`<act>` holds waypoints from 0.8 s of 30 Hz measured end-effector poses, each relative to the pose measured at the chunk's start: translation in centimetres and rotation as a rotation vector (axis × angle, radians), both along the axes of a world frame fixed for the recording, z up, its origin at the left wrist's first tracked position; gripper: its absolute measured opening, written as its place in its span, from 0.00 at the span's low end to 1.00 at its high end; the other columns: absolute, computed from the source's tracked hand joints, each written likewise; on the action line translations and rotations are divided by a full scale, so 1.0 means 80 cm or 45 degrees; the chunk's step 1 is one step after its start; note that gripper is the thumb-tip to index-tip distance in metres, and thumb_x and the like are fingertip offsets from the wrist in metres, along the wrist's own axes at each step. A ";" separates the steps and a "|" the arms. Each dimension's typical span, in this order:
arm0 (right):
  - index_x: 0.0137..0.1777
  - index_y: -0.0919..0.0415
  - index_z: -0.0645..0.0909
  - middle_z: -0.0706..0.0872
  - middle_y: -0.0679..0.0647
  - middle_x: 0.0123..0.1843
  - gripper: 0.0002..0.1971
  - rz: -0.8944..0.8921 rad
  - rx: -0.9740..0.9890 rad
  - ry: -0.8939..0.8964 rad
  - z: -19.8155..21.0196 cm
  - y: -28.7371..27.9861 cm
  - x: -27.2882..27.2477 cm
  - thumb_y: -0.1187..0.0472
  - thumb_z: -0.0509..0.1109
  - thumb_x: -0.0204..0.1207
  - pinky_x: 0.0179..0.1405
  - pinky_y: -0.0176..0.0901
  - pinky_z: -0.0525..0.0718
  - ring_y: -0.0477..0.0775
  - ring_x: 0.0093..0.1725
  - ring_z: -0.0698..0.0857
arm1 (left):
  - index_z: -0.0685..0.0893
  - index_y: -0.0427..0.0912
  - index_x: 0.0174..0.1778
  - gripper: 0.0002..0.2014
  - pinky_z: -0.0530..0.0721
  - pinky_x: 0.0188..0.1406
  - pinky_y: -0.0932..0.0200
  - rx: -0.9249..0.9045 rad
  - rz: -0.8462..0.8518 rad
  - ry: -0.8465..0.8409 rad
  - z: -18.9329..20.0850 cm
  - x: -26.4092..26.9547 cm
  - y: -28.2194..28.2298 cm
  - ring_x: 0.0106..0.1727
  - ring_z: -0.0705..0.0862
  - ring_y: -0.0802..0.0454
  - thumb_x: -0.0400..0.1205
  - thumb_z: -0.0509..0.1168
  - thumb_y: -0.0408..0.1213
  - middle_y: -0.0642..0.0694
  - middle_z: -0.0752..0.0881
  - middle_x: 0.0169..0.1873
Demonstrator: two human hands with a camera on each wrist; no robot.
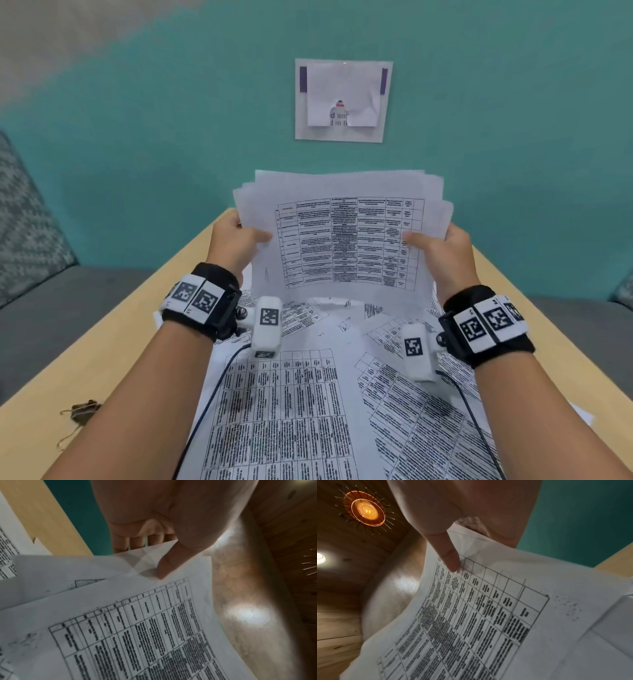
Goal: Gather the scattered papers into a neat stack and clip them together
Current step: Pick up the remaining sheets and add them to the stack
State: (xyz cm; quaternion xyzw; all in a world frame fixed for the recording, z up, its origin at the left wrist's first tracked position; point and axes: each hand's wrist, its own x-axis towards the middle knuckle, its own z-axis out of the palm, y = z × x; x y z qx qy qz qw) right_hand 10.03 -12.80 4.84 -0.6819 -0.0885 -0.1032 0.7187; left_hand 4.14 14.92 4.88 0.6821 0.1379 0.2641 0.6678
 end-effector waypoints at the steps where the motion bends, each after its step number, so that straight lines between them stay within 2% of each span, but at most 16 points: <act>1: 0.48 0.50 0.86 0.92 0.46 0.50 0.13 -0.002 -0.004 0.008 -0.001 0.000 0.000 0.72 0.75 0.75 0.59 0.51 0.87 0.51 0.53 0.91 | 0.86 0.35 0.62 0.19 0.88 0.62 0.36 -0.003 -0.005 0.015 -0.001 0.001 0.000 0.60 0.90 0.37 0.78 0.67 0.16 0.40 0.92 0.58; 4: 0.50 0.50 0.86 0.92 0.46 0.52 0.11 0.026 -0.032 0.060 -0.009 0.002 -0.001 0.70 0.73 0.78 0.63 0.52 0.85 0.53 0.56 0.90 | 0.87 0.42 0.58 0.20 0.88 0.64 0.35 0.019 -0.024 0.073 -0.008 0.001 -0.001 0.62 0.89 0.35 0.78 0.66 0.16 0.42 0.91 0.56; 6: 0.53 0.50 0.86 0.91 0.45 0.53 0.10 0.024 -0.036 0.068 -0.010 0.003 -0.002 0.68 0.72 0.80 0.64 0.53 0.84 0.54 0.59 0.89 | 0.88 0.43 0.56 0.19 0.88 0.63 0.36 0.022 -0.010 0.061 -0.008 0.001 -0.002 0.62 0.89 0.35 0.78 0.65 0.15 0.42 0.91 0.56; 9: 0.50 0.50 0.86 0.91 0.46 0.53 0.09 -0.047 -0.028 0.016 -0.001 0.004 -0.004 0.67 0.72 0.81 0.64 0.53 0.85 0.54 0.57 0.90 | 0.84 0.39 0.60 0.18 0.88 0.54 0.47 -0.010 0.044 -0.029 0.001 0.002 -0.002 0.56 0.90 0.41 0.78 0.68 0.16 0.38 0.90 0.59; 11: 0.46 0.51 0.86 0.92 0.48 0.50 0.07 -0.134 0.028 0.012 0.004 0.005 -0.005 0.66 0.74 0.79 0.65 0.57 0.85 0.55 0.56 0.90 | 0.77 0.42 0.64 0.22 0.84 0.51 0.52 -0.013 0.121 -0.057 0.006 0.004 -0.002 0.56 0.87 0.46 0.78 0.73 0.21 0.38 0.85 0.66; 13: 0.46 0.53 0.85 0.92 0.49 0.50 0.07 -0.176 0.156 0.055 0.010 0.005 -0.009 0.67 0.75 0.78 0.67 0.58 0.84 0.53 0.54 0.90 | 0.68 0.47 0.75 0.36 0.79 0.66 0.51 0.025 0.203 -0.020 0.006 0.006 -0.003 0.70 0.79 0.44 0.76 0.79 0.31 0.40 0.75 0.76; 15: 0.48 0.53 0.82 0.88 0.47 0.50 0.07 -0.164 0.287 0.153 0.017 0.006 -0.013 0.66 0.74 0.79 0.70 0.51 0.80 0.46 0.52 0.87 | 0.55 0.49 0.86 0.51 0.68 0.80 0.44 -0.033 0.206 0.047 0.008 0.005 -0.010 0.81 0.69 0.43 0.74 0.83 0.37 0.40 0.63 0.85; 16: 0.52 0.56 0.80 0.85 0.47 0.52 0.06 -0.158 0.328 0.207 0.018 0.007 -0.015 0.65 0.74 0.80 0.71 0.49 0.77 0.47 0.54 0.84 | 0.48 0.49 0.88 0.57 0.65 0.82 0.41 -0.127 0.168 0.078 0.010 0.004 -0.016 0.83 0.67 0.43 0.73 0.83 0.38 0.40 0.61 0.87; 17: 0.59 0.61 0.79 0.84 0.49 0.57 0.10 -0.160 0.354 0.256 0.019 0.008 -0.017 0.63 0.74 0.81 0.74 0.51 0.74 0.51 0.61 0.82 | 0.43 0.48 0.89 0.60 0.64 0.83 0.37 -0.237 0.104 0.114 0.012 0.002 -0.023 0.83 0.68 0.43 0.74 0.83 0.37 0.41 0.62 0.86; 18: 0.68 0.65 0.77 0.82 0.52 0.64 0.18 -0.132 0.373 0.316 0.018 0.011 -0.018 0.62 0.74 0.81 0.77 0.53 0.72 0.55 0.69 0.78 | 0.41 0.46 0.90 0.61 0.66 0.82 0.32 -0.338 0.014 0.154 0.012 0.001 -0.030 0.81 0.71 0.42 0.74 0.82 0.35 0.41 0.68 0.83; 19: 0.73 0.67 0.75 0.80 0.54 0.68 0.24 -0.093 0.399 0.371 0.017 0.016 -0.019 0.61 0.75 0.80 0.77 0.53 0.72 0.56 0.73 0.76 | 0.42 0.43 0.90 0.61 0.73 0.77 0.27 -0.418 -0.087 0.184 0.011 -0.001 -0.037 0.76 0.78 0.41 0.74 0.82 0.32 0.39 0.78 0.78; 20: 0.74 0.68 0.75 0.80 0.54 0.69 0.26 -0.049 0.420 0.417 0.016 0.022 -0.022 0.61 0.76 0.79 0.74 0.52 0.75 0.56 0.71 0.77 | 0.47 0.39 0.90 0.58 0.82 0.69 0.27 -0.492 -0.165 0.180 0.009 -0.001 -0.042 0.68 0.85 0.40 0.73 0.82 0.29 0.38 0.86 0.69; 21: 0.73 0.69 0.76 0.81 0.53 0.67 0.25 -0.009 0.443 0.462 0.015 0.029 -0.028 0.62 0.75 0.79 0.66 0.50 0.81 0.55 0.67 0.79 | 0.54 0.35 0.89 0.54 0.89 0.60 0.30 -0.566 -0.202 0.142 0.008 0.000 -0.046 0.60 0.90 0.40 0.71 0.81 0.26 0.37 0.90 0.63; 22: 0.71 0.70 0.78 0.85 0.55 0.64 0.21 0.040 0.480 0.504 0.014 0.036 -0.031 0.64 0.74 0.80 0.57 0.49 0.86 0.55 0.62 0.83 | 0.60 0.34 0.87 0.50 0.92 0.56 0.35 -0.621 -0.194 0.077 0.006 0.002 -0.050 0.57 0.91 0.40 0.71 0.79 0.22 0.36 0.90 0.63; 23: 0.69 0.70 0.80 0.89 0.59 0.62 0.18 0.079 0.528 0.530 0.012 0.041 -0.033 0.67 0.73 0.80 0.52 0.51 0.90 0.59 0.58 0.88 | 0.66 0.35 0.85 0.45 0.91 0.59 0.38 -0.644 -0.147 0.014 0.004 0.004 -0.050 0.61 0.90 0.40 0.72 0.76 0.18 0.38 0.86 0.69; 24: 0.67 0.71 0.82 0.91 0.63 0.60 0.16 0.106 0.574 0.536 0.009 0.044 -0.033 0.69 0.73 0.80 0.52 0.55 0.91 0.63 0.56 0.91 | 0.69 0.36 0.82 0.40 0.87 0.66 0.39 -0.624 -0.079 -0.031 0.007 0.002 -0.053 0.66 0.86 0.41 0.74 0.74 0.15 0.44 0.82 0.73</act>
